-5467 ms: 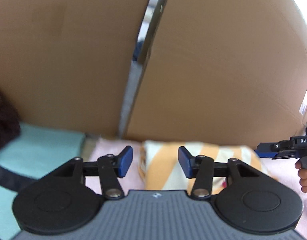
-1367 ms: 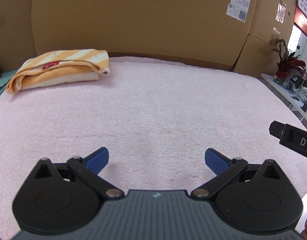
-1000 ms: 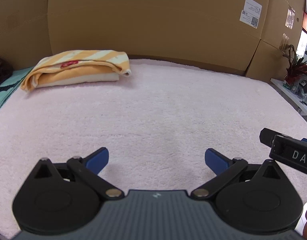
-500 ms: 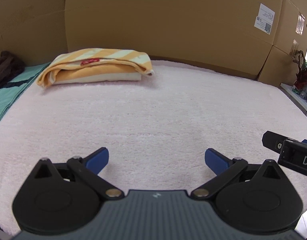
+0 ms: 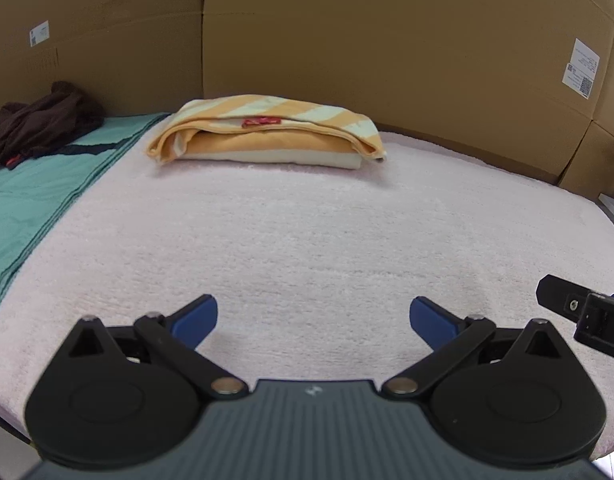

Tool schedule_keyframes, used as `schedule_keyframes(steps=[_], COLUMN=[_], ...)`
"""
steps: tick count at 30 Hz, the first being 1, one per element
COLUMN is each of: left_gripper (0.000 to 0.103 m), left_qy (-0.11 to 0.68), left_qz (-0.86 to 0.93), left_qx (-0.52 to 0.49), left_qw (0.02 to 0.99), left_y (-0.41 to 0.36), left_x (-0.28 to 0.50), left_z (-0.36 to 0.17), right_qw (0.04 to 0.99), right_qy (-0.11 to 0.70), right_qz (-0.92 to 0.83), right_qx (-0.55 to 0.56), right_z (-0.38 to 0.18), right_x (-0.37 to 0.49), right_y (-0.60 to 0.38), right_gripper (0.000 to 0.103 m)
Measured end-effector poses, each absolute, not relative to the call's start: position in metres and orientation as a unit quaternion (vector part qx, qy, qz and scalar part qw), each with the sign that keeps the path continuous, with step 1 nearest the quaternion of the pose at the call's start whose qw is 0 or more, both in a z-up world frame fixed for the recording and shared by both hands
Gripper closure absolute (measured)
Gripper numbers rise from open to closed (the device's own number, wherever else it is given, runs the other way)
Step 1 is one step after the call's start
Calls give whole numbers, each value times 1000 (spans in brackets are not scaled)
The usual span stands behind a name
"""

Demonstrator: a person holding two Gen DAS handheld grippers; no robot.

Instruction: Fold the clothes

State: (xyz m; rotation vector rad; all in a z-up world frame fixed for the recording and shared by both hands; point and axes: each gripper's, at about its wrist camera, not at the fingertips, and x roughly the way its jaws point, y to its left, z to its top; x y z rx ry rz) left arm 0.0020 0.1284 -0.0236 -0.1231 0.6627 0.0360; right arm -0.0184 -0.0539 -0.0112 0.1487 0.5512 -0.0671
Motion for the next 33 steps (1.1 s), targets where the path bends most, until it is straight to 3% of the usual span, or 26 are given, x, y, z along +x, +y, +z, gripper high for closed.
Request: schedule_keyframes(steps=[33], left_gripper=[1], left_qy=[316], left_qz=[87], left_qx=[-52], left_qw=[943], left_y=[206], left_x=[40], left_z=[-10], right_qw=[965], right_qy=[259], right_qz=[48], right_qx=[5], right_z=[-7], right_x=[51], right_y=[15], right_gripper=[8])
